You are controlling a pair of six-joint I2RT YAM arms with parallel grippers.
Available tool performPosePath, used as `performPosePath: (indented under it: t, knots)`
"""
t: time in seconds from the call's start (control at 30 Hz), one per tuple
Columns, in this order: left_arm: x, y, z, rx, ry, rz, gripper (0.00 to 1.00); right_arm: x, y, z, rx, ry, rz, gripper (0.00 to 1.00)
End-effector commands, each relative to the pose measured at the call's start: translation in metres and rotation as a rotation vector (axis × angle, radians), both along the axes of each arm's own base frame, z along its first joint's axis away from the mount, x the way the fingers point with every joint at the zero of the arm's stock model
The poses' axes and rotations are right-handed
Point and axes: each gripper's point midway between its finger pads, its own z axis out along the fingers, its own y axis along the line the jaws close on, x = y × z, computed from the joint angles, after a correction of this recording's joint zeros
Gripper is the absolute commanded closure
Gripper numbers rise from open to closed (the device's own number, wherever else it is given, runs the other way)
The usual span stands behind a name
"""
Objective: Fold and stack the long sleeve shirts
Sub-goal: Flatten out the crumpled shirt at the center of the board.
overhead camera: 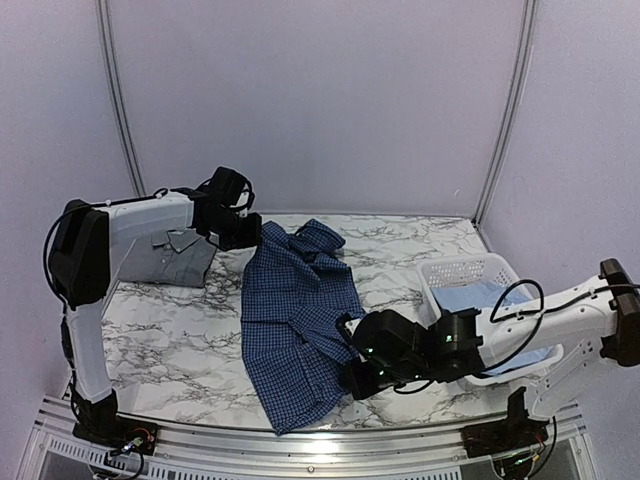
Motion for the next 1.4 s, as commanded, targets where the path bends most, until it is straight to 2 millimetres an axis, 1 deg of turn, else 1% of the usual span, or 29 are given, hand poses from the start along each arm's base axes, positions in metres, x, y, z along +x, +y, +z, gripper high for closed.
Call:
performPosePath:
  t: [0.0, 0.07, 0.13, 0.17, 0.2, 0.27, 0.3, 0.37, 0.4, 0.43, 0.5, 0.53, 0.57, 0.6, 0.63, 0.73, 0.8, 0.87, 0.9, 0.93, 1.0, 1.13, 1.17, 1.23, 1.3, 1.37]
  knots:
    - [0.006, 0.002, -0.006, 0.033, 0.037, -0.009, 1.00, 0.002, -0.005, 0.028, 0.035, -0.038, -0.018, 0.83]
    - [0.008, -0.002, 0.000, 0.014, 0.029, -0.018, 1.00, 0.003, -0.008, 0.037, 0.034, -0.058, -0.025, 0.68]
    - [0.008, -0.002, 0.004, 0.006, 0.026, -0.016, 0.92, 0.009, -0.009, 0.050, 0.023, -0.095, -0.038, 0.57]
    - [0.007, -0.003, 0.008, -0.001, 0.023, -0.016, 0.85, 0.013, -0.009, 0.056, 0.013, -0.120, -0.043, 0.53]
    - [0.006, -0.002, 0.012, -0.006, 0.017, -0.018, 0.74, 0.018, -0.009, 0.062, 0.004, -0.151, -0.050, 0.50]
    - [0.004, 0.004, 0.025, 0.002, -0.009, 0.004, 0.51, 0.033, -0.006, 0.074, -0.024, -0.205, -0.064, 0.43]
    - [0.002, 0.008, 0.033, 0.004, -0.027, 0.015, 0.41, 0.045, -0.007, 0.076, -0.040, -0.221, -0.068, 0.41]
    - [-0.006, 0.014, 0.047, -0.002, -0.046, 0.028, 0.26, 0.069, -0.006, 0.073, -0.054, -0.233, -0.075, 0.40]
    - [-0.010, 0.017, 0.052, -0.008, -0.051, 0.037, 0.21, 0.081, -0.005, 0.071, -0.058, -0.235, -0.074, 0.40]
    - [-0.016, 0.021, 0.053, -0.011, -0.047, 0.048, 0.18, 0.090, -0.004, 0.068, -0.064, -0.240, -0.065, 0.40]
    - [-0.032, 0.026, 0.050, -0.017, -0.029, 0.061, 0.17, 0.107, 0.002, 0.065, -0.092, -0.265, -0.042, 0.39]
    - [-0.044, 0.030, 0.051, -0.026, -0.024, 0.072, 0.17, 0.115, 0.005, 0.059, -0.125, -0.273, -0.028, 0.39]
    - [-0.056, 0.031, 0.048, -0.043, -0.011, 0.075, 0.17, 0.123, 0.009, 0.057, -0.141, -0.284, -0.017, 0.39]
    - [-0.069, 0.032, 0.040, -0.052, 0.007, 0.070, 0.17, 0.129, 0.015, 0.057, -0.143, -0.292, 0.000, 0.38]
    - [-0.085, 0.036, 0.026, -0.047, 0.037, 0.074, 0.17, 0.138, 0.023, 0.060, -0.132, -0.302, 0.013, 0.38]
    - [-0.125, 0.040, 0.004, -0.074, 0.101, 0.077, 0.18, 0.158, 0.043, 0.057, -0.150, -0.333, 0.061, 0.38]
    - [-0.148, 0.036, -0.008, -0.104, 0.127, 0.068, 0.20, 0.163, 0.051, 0.046, -0.201, -0.328, 0.091, 0.38]
    - [-0.167, 0.030, -0.020, -0.120, 0.161, 0.042, 0.21, 0.164, 0.049, 0.031, -0.250, -0.314, 0.102, 0.38]
    - [-0.174, 0.027, -0.025, -0.116, 0.169, 0.029, 0.22, 0.163, 0.045, 0.025, -0.264, -0.308, 0.102, 0.38]
    - [-0.177, 0.024, -0.028, -0.115, 0.170, 0.018, 0.23, 0.160, 0.041, 0.020, -0.272, -0.300, 0.103, 0.38]
    - [-0.177, 0.012, -0.030, -0.148, 0.167, -0.016, 0.25, 0.153, 0.031, 0.014, -0.277, -0.282, 0.095, 0.38]
    - [-0.171, -0.022, -0.036, -0.207, 0.193, -0.077, 0.26, 0.139, 0.019, 0.003, -0.278, -0.235, 0.078, 0.39]
    - [-0.171, -0.030, -0.044, -0.213, 0.211, -0.092, 0.26, 0.135, 0.015, -0.001, -0.283, -0.221, 0.070, 0.41]
    - [-0.168, -0.044, -0.051, -0.232, 0.228, -0.112, 0.26, 0.126, 0.009, -0.006, -0.285, -0.196, 0.050, 0.44]
    - [-0.167, -0.055, -0.059, -0.243, 0.248, -0.127, 0.26, 0.117, 0.002, -0.009, -0.275, -0.169, 0.029, 0.48]
    - [-0.166, -0.061, -0.069, -0.246, 0.268, -0.133, 0.26, 0.107, -0.004, -0.012, -0.265, -0.141, 0.015, 0.56]
